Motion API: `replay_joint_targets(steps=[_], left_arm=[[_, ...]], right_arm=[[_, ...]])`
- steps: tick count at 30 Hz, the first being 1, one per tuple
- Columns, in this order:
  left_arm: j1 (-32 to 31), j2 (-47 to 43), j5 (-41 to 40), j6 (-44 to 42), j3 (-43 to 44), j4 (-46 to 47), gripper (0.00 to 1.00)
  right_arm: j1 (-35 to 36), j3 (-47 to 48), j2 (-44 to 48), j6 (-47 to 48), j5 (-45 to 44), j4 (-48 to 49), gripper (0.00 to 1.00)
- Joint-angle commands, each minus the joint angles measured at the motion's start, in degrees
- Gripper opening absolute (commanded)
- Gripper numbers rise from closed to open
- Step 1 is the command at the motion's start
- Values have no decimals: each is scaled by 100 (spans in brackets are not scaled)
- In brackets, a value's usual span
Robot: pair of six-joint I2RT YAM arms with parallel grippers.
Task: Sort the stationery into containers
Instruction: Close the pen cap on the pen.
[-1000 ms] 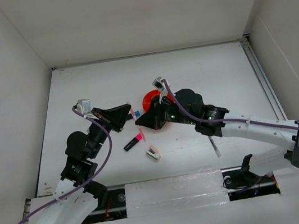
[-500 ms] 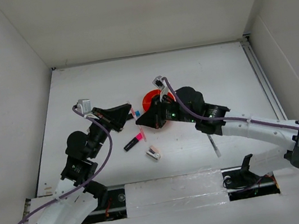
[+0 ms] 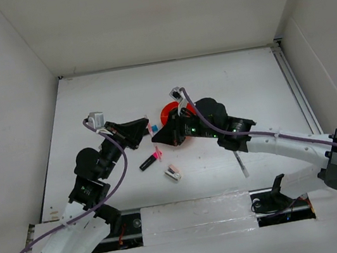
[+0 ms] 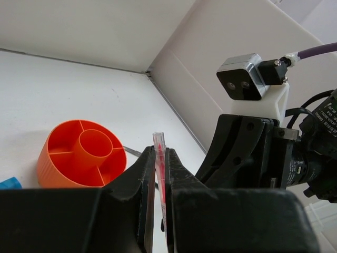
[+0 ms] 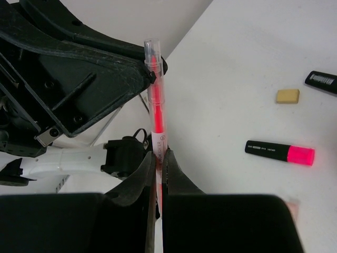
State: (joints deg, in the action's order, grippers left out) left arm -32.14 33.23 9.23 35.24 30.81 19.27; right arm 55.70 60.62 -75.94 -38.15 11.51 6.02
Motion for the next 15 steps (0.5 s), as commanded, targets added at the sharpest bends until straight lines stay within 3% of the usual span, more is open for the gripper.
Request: replay_joint_targets(steps=[1, 9, 10, 13, 14, 15], left_arm=[[-126, 8, 722, -44, -111, -800, 0], [-126, -211, 290, 87, 153, -1030, 0], [-126, -212, 107, 88, 154, -1126, 4], [-126, -431, -420, 158, 425, -1372, 28], [-126, -484, -562, 210, 504, -1373, 54], [-126, -484, -676, 211, 584, -1451, 65]], right_arm=[[-244, 416, 159, 228, -465, 1578, 0], [-139, -146, 211, 405, -404, 2016, 0], [-86, -147, 264, 457, -404, 2017, 0], [37, -261, 264, 510, -509, 2017, 0], [37, -322, 203, 510, -509, 2017, 0], [37, -384, 203, 510, -561, 2017, 0]])
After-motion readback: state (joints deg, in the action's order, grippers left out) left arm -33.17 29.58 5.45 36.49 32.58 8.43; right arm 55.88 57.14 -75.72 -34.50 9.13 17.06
